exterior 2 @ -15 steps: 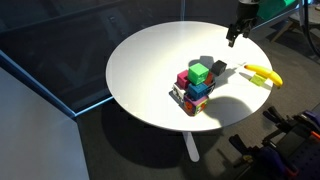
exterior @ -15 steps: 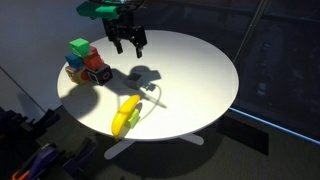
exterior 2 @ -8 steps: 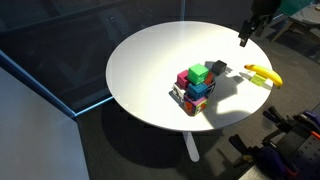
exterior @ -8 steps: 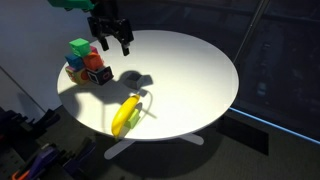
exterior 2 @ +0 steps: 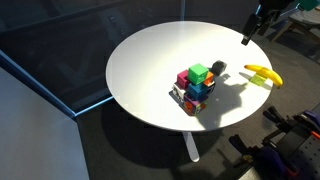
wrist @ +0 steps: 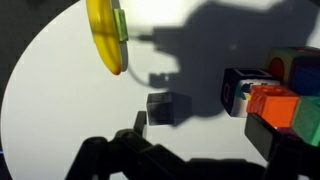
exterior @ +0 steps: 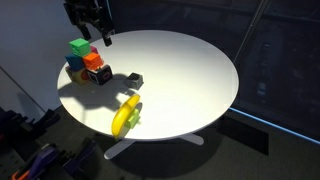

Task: Move the gray block from the stack and put it on the table

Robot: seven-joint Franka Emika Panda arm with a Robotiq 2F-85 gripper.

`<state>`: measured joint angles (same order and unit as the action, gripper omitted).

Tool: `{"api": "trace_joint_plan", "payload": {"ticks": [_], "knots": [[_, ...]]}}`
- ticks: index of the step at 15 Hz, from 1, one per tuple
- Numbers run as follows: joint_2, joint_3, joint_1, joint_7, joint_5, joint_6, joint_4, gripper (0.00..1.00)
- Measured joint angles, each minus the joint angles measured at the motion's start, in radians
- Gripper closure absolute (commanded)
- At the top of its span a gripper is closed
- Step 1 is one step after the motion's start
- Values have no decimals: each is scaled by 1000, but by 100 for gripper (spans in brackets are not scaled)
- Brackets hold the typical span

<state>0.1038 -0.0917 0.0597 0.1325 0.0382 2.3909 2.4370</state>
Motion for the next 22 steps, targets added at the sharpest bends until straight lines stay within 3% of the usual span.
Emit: {"api": "trace_joint_plan", "payload": {"ticks": [4,15,22], "knots": [[31,23,-26,-4,-45,-4,18,0],[99,73,-43,-97,-23,-185,26,0],[130,77,-43,-139,-8,-224,29,0]]}}
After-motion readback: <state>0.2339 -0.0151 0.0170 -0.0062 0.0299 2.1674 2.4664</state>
